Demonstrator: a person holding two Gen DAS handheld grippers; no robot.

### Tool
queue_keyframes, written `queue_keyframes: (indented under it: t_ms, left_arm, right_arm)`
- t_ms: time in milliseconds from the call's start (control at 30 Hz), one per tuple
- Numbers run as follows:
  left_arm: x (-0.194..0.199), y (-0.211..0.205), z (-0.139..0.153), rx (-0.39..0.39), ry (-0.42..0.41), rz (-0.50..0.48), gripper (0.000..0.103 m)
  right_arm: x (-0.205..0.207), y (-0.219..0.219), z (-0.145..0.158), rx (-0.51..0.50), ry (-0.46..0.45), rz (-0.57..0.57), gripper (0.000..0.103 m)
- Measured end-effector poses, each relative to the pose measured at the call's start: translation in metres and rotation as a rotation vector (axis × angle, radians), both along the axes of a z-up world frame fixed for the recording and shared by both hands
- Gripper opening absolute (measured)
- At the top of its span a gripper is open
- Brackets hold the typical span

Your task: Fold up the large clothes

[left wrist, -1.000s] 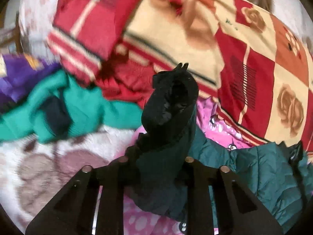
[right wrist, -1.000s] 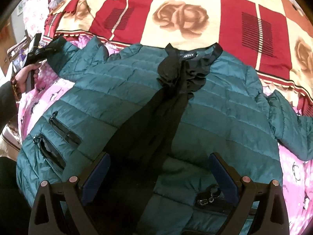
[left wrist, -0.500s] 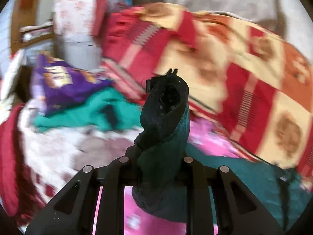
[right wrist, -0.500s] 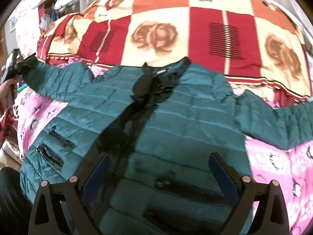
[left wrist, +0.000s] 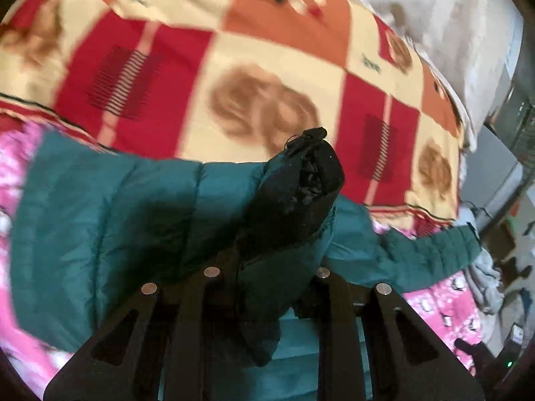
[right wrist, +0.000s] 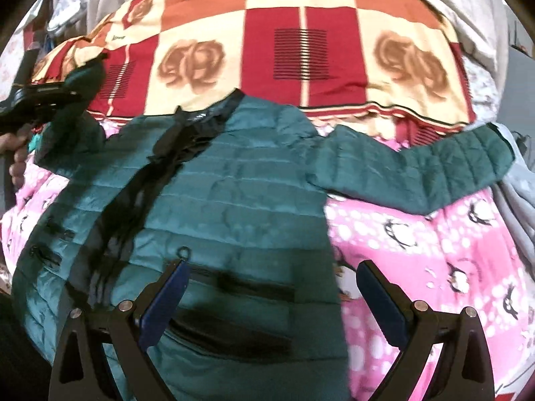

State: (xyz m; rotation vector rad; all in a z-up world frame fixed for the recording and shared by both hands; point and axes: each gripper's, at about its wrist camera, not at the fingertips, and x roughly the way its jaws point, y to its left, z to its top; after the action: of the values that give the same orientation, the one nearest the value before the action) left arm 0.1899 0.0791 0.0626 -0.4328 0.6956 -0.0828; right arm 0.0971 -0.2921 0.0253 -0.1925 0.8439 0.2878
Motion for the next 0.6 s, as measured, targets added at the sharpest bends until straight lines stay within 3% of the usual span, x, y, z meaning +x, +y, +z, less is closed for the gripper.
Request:
queue_keyframes:
  t_ms: [167, 367, 600]
  left_arm:
    - [0.026, -0.063, -0.021, -0.138, 0.035, -0.100, 0.019]
    - [0.047, -0.141, -0.026, -0.183, 0.047, -0.234, 0.019]
    - [0.079, -0.204, -0.036, -0.175, 0.077, -0.293, 0.019]
  right_arm:
    - [0.003, -0.020, -0.005, -0.032, -0.001, -0.047, 0.100]
    - [0.009, -0.028, -0.006, -0.157, -0.066, -0.132, 0.100]
    - [0.017, -0.040, -0.010, -0.177, -0.032, -0.143, 0.100]
